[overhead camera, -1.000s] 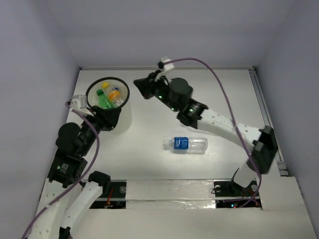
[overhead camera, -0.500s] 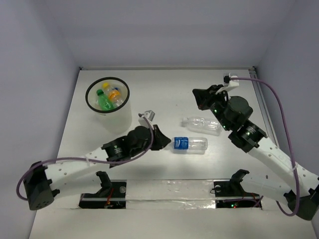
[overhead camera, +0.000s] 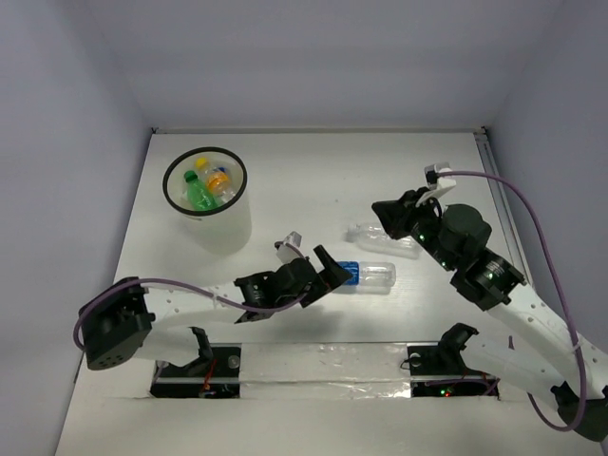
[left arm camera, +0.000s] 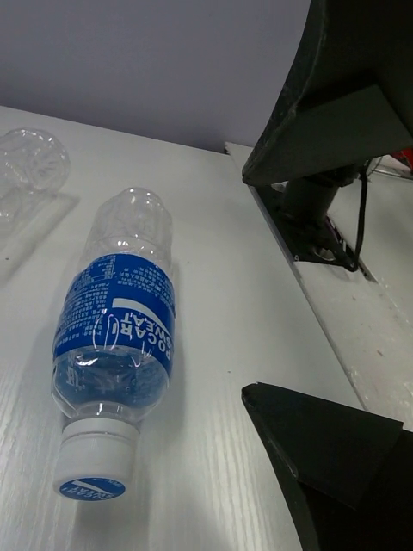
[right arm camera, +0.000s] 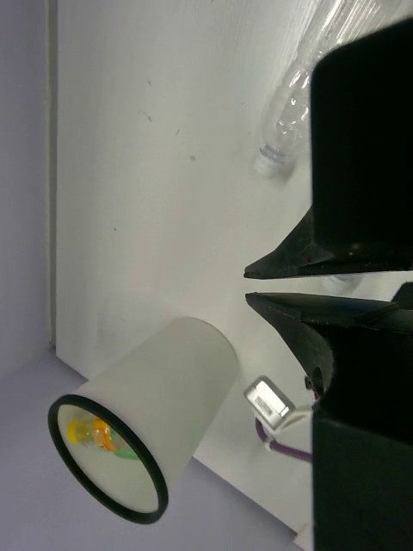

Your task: Put the plastic bottles in the bin

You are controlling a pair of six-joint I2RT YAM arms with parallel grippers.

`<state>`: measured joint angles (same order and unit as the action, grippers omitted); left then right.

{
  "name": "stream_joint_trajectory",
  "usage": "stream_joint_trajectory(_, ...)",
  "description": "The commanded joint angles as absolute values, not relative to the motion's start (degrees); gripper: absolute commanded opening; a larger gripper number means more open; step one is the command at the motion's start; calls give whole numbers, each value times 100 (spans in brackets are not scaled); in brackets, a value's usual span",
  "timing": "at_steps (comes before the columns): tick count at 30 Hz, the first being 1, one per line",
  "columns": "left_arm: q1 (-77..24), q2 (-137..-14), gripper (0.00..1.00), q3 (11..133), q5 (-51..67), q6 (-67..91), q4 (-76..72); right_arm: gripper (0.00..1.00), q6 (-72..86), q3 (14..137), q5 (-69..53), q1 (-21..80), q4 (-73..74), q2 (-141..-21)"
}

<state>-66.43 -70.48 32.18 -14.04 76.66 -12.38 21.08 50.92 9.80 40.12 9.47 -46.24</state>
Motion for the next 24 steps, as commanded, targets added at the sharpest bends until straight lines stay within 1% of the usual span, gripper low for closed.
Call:
stream_joint_trajectory(1, -6680, -7495, 99, 3559, -1530, 8305, -1512, 18, 1969, 5001, 458, 3990, 888, -4456)
stream_joint_trajectory(7, -6680, -8173, 99, 3832, -1573, 8534, -1608, 18, 1846, 4983, 53, 3990, 1037, -4456)
stream_joint_trajectory(14, -6680, -8534, 99, 4069, -2047, 8710, -1371, 18, 1758, 4904, -324, 3990, 1099, -4596)
stream_joint_trajectory(24, -6381, -8886, 99, 4070, -2214, 8754, -1257, 17, 1802, 4790, -668, 3990, 1002, -4693)
